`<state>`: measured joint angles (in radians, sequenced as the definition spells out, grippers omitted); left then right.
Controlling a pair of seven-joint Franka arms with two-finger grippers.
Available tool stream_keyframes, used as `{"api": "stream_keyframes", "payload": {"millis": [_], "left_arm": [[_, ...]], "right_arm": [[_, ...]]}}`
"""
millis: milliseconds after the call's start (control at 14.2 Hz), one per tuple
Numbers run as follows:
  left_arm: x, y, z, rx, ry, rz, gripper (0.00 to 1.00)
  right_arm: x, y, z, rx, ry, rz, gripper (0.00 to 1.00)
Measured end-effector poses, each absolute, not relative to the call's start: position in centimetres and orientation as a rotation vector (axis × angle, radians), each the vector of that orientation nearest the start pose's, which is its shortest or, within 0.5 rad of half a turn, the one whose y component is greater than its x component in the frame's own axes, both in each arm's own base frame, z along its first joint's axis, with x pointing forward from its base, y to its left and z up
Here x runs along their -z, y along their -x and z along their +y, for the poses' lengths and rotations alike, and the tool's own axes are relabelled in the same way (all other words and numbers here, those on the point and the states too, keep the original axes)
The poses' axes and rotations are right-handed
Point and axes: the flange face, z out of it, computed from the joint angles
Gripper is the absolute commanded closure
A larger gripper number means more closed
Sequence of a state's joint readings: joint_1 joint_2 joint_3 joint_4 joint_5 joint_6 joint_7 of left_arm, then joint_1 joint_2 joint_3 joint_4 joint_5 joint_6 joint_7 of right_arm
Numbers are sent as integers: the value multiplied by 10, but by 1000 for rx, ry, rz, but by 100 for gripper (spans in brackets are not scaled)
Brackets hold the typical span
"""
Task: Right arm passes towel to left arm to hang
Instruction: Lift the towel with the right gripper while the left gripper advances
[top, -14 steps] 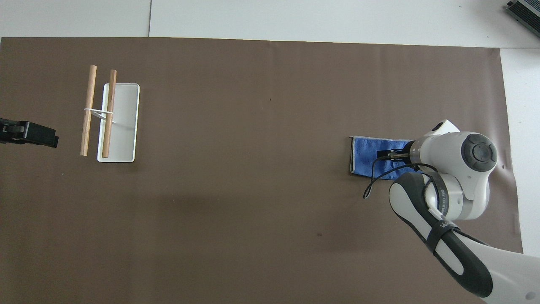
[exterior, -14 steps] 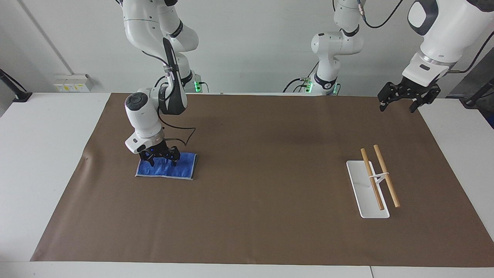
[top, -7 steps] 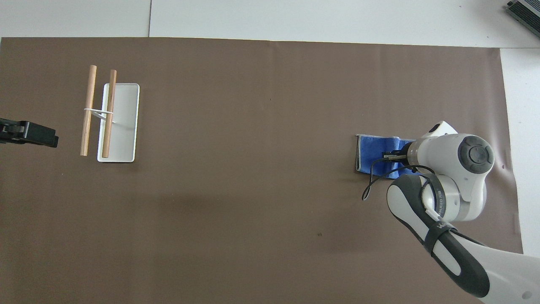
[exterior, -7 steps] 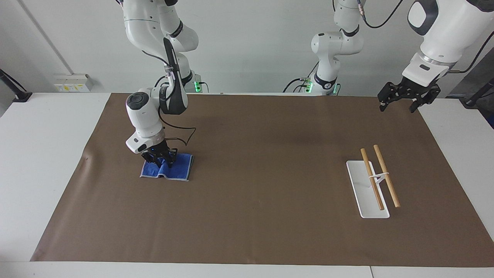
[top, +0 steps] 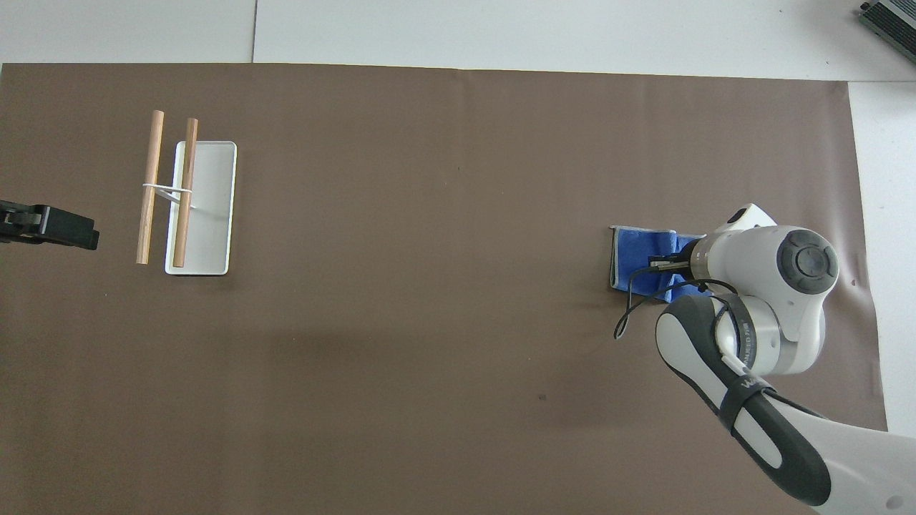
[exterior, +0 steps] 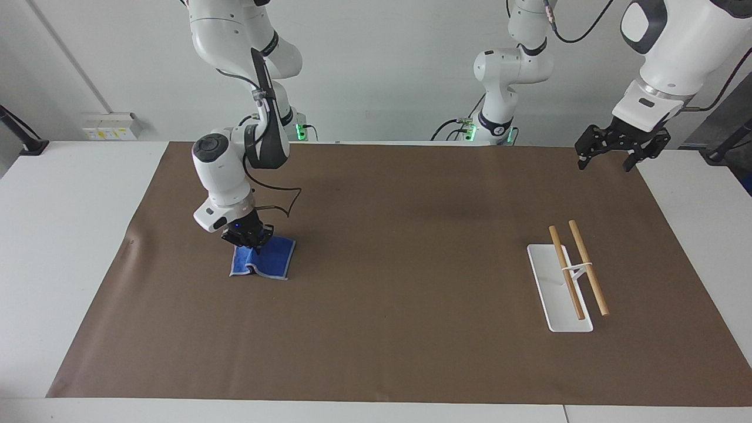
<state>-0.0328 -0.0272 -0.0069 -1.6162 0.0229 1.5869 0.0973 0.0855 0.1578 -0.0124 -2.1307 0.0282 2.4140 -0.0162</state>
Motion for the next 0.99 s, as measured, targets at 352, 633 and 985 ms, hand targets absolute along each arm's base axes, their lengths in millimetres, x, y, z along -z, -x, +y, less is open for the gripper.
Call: {"api": "stream_keyframes", "payload": {"millis": [352, 633, 985], "left_arm": [[-619, -547, -19, -4, 3111, 214, 0], [-619, -547, -19, -4, 3111, 214, 0], [-619, -547, -21, -5, 3111, 217, 0]], "right_arm": [[-427, -591, 88, 284, 3009, -134, 100], [-458, -598, 124, 332, 2845, -63, 100], [-466, -585, 187, 255, 2618, 3, 100]]}}
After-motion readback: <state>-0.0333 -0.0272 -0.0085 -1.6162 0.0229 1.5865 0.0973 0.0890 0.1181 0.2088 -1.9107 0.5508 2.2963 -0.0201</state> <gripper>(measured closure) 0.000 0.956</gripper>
